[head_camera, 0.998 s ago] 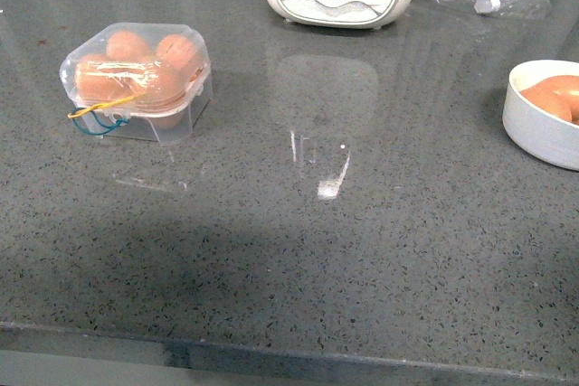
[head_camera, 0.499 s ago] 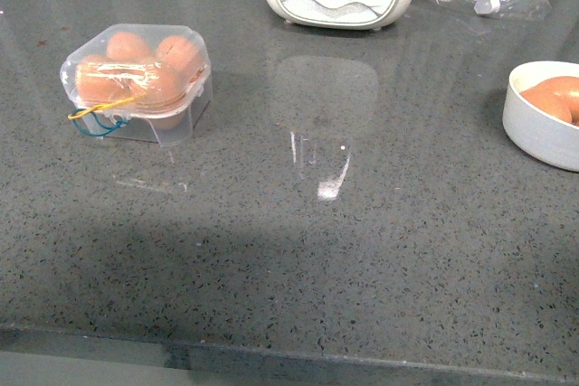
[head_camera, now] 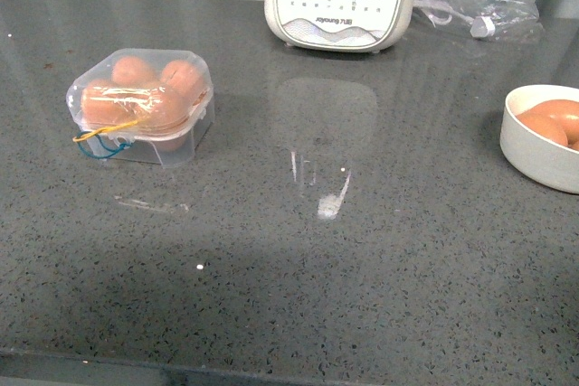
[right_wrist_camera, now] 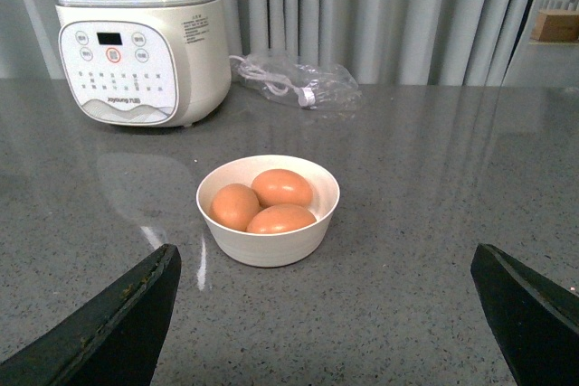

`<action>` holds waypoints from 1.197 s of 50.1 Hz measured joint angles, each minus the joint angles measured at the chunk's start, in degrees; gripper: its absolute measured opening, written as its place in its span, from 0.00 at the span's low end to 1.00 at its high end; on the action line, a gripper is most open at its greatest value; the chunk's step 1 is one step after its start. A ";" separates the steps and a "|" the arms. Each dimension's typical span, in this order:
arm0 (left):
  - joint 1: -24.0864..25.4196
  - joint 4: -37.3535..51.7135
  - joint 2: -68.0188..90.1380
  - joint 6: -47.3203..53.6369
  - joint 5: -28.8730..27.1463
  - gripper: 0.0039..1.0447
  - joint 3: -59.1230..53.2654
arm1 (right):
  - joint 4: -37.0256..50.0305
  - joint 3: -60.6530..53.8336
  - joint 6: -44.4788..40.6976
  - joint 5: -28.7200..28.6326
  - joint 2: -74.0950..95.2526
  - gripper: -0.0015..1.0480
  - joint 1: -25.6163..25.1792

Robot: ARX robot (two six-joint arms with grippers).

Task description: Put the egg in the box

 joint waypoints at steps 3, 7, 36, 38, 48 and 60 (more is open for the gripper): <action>-0.04 -0.13 -0.20 0.00 -0.02 0.03 0.00 | 0.00 0.00 0.00 0.00 0.00 0.93 0.00; -0.04 -0.24 -0.20 0.00 0.00 0.03 0.00 | 0.00 0.00 0.00 0.00 0.00 0.93 0.00; -0.04 -0.26 -0.22 -0.04 0.00 0.18 0.00 | 0.00 0.00 0.00 0.00 0.00 0.93 0.00; -0.04 -0.26 -0.22 -0.04 0.00 0.27 0.00 | 0.02 0.00 0.00 0.00 0.00 0.93 0.00; -0.04 -0.26 -0.22 -0.04 0.00 0.64 0.00 | 0.02 0.00 0.00 0.00 0.00 0.93 0.00; -0.04 -0.26 -0.22 -0.02 0.00 0.94 0.00 | 0.00 0.00 0.00 0.00 0.00 0.93 0.00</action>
